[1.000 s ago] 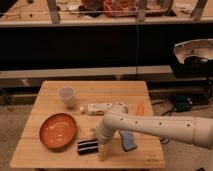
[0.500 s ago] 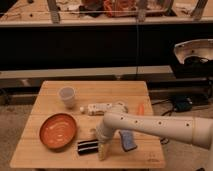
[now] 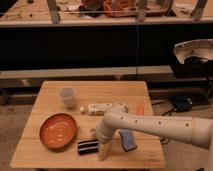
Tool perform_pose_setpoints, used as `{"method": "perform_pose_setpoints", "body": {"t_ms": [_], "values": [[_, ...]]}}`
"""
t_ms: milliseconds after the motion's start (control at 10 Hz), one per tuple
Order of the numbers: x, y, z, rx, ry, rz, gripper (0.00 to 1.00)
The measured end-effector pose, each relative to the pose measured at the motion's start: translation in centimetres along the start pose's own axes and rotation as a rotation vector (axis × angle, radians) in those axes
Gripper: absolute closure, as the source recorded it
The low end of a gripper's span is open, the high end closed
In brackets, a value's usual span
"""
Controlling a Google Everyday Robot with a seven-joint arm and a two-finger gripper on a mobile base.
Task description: Place the eraser in the ceramic cup
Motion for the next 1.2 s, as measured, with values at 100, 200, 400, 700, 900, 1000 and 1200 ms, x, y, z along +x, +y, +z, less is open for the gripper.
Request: {"method": "perform_pose_setpoints", "body": {"t_ms": [100, 200, 400, 700, 900, 1000, 1200], "values": [[-0.01, 0.01, 0.06, -0.002, -0.002, 0.0, 0.2], [0.0, -0.02, 0.11, -0.003, -0.003, -0.001, 0.2], [0.0, -0.05, 0.18, -0.005, -0.007, 0.0, 0.2], [0.12, -0.04, 0.29, -0.008, -0.012, 0.003, 0.2], [0.11, -0.08, 0.35, -0.01, -0.015, 0.003, 0.2], [0.15, -0.06, 0.33, -0.011, -0.017, 0.004, 0.2], [0.16, -0.05, 0.38, -0.013, -0.02, 0.004, 0.2]]}}
